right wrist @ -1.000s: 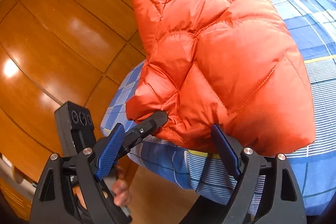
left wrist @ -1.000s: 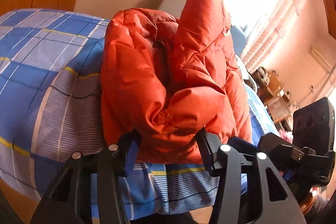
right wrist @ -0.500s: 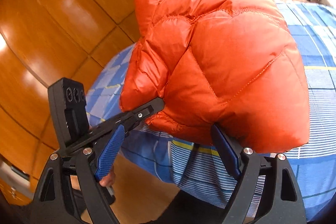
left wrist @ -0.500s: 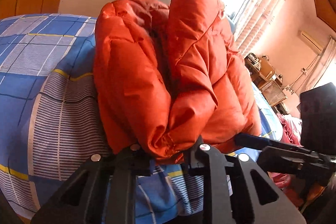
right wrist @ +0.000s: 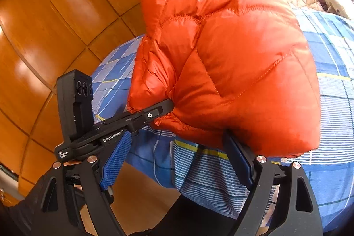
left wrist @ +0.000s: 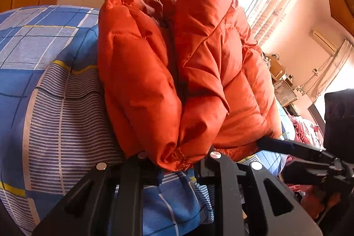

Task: Fold large clothes

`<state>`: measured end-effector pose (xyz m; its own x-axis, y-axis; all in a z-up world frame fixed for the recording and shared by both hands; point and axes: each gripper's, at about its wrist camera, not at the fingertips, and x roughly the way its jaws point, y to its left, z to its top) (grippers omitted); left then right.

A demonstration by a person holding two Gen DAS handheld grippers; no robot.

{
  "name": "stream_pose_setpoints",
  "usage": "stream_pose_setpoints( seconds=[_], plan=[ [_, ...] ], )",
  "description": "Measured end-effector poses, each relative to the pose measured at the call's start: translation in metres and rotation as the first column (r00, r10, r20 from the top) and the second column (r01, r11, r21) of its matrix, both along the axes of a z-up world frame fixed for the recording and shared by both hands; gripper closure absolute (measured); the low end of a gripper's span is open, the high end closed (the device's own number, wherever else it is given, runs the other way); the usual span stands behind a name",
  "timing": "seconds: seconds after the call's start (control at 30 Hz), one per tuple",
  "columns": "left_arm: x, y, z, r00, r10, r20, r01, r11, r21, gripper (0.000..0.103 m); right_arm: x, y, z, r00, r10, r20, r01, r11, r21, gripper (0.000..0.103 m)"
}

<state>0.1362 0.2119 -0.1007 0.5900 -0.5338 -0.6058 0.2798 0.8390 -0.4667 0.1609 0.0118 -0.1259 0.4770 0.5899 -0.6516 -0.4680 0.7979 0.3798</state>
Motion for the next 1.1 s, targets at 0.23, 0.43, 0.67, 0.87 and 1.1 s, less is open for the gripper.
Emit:
stream_pose_setpoints(
  seconds=[0.23,0.43,0.67,0.87,1.1],
  plan=[
    [0.009,0.003,-0.001,0.997,-0.073,-0.004,0.073,0.997,0.019,0.084,-0.01,0.003,0.021,0.998,0.005,0.07,0.0,0.998,-0.066,0.021],
    [0.022,0.005,0.004,0.989,-0.145,-0.01,0.145,0.988,0.058,0.084,-0.016,-0.011,0.031,0.993,-0.098,0.07,0.101,0.994,-0.039,0.038],
    [0.023,0.006,0.001,0.989,-0.146,0.003,0.146,0.989,0.037,0.084,0.008,-0.008,0.068,0.943,-0.329,0.052,0.324,0.943,0.077,0.061],
    [0.019,0.015,-0.002,0.981,-0.192,0.009,0.192,0.979,0.063,0.084,0.043,0.023,0.086,0.902,-0.429,0.043,0.421,0.897,0.135,0.061],
    [0.022,0.018,0.001,0.976,-0.218,0.013,0.217,0.973,0.086,0.085,0.095,0.04,0.096,0.871,-0.489,0.039,0.479,0.865,0.147,0.061]
  ],
)
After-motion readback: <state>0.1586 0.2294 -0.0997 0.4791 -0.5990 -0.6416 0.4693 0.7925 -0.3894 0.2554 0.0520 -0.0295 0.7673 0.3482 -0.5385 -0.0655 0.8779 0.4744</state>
